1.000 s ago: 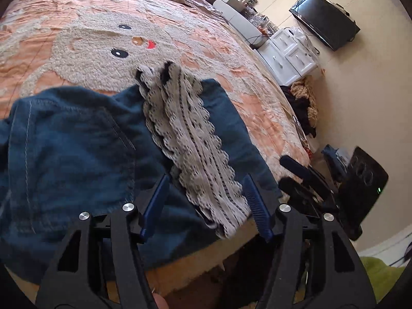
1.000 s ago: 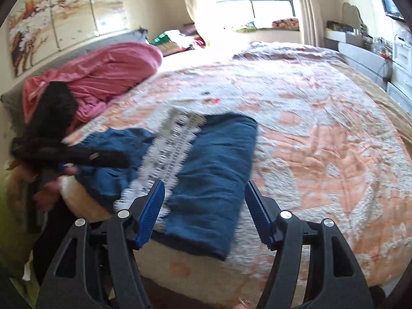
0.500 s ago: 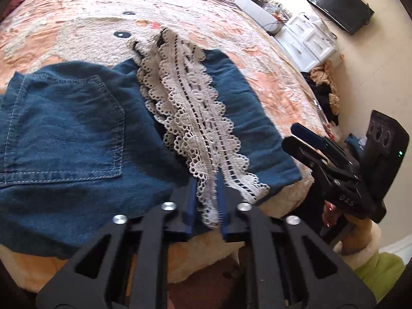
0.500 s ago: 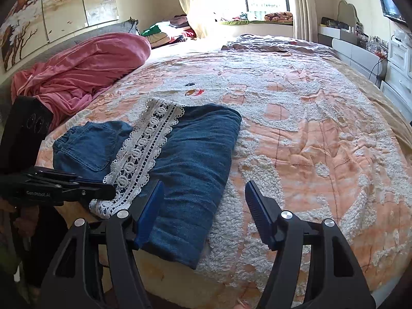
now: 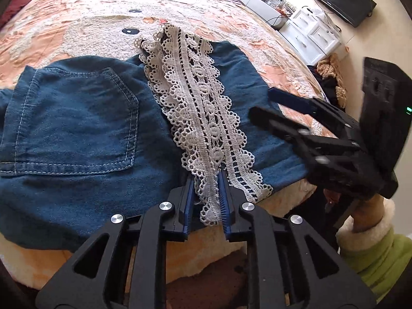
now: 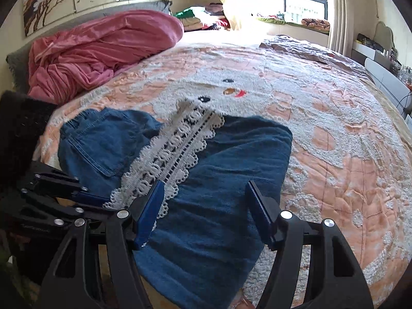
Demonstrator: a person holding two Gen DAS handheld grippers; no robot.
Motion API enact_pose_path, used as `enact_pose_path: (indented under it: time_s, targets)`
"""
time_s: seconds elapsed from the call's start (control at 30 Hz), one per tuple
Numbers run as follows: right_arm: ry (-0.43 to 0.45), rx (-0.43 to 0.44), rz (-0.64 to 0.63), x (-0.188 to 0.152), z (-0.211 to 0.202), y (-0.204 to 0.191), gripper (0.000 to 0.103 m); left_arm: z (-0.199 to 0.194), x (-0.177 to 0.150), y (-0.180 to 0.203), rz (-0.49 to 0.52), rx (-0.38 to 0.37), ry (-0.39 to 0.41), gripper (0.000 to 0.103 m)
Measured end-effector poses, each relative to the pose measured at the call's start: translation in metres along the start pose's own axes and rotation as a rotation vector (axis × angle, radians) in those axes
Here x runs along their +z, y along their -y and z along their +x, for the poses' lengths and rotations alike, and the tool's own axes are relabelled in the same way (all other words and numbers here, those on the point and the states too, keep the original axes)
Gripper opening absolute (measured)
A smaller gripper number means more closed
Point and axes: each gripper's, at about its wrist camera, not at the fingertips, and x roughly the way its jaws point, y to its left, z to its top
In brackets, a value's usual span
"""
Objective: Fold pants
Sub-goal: 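Open the right tool, then open the left tool to release the fold, then grasp the denim waistband end with the right tool while the left tool grasps the denim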
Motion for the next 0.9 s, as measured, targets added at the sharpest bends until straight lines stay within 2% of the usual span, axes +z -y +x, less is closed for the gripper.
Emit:
enact_pose_path:
  time_s: [0.1,0.13,0.23,0.27,0.33,0.43,0.6,0.7,0.77,0.9]
  targets:
    - [-0.092,-0.019,-0.010,-0.009,0.025,0.003,0.064,0.002,0.000,-0.001,0.000,0.003,0.008,0.014]
    - [-0.088,-0.014,-0.001,-0.013,0.030,0.004,0.065,0.003,-0.001,-0.001,0.001,0.009,0.012,0.015]
    - [-0.069,0.004,0.027,-0.017,0.029,0.007,0.065,-0.002,-0.004,0.001,0.004,0.023,0.033,0.021]
    - [-0.066,0.007,0.036,-0.015,0.025,0.008,0.065,-0.007,-0.006,0.003,0.009,0.034,0.042,0.032]
    - [-0.049,0.016,0.051,-0.012,0.012,0.009,0.066,-0.021,-0.010,0.007,0.035,0.085,0.068,0.046]
    - [0.011,0.024,0.073,-0.009,-0.008,0.009,0.072,-0.045,-0.016,0.003,0.038,0.141,0.118,0.048]
    - [0.065,0.010,0.082,-0.004,-0.030,-0.003,0.080,-0.086,-0.026,-0.011,0.026,0.242,0.198,0.064]
    - [0.090,0.023,0.054,0.005,-0.040,-0.016,0.084,-0.110,-0.034,-0.026,-0.018,0.290,0.240,0.072]
    - [0.104,0.031,0.027,0.013,-0.044,-0.027,0.086,-0.123,-0.040,-0.037,-0.044,0.318,0.259,0.082]
    - [0.115,0.080,-0.003,0.031,-0.044,-0.051,0.091,-0.140,-0.053,-0.062,-0.115,0.360,0.282,0.087]
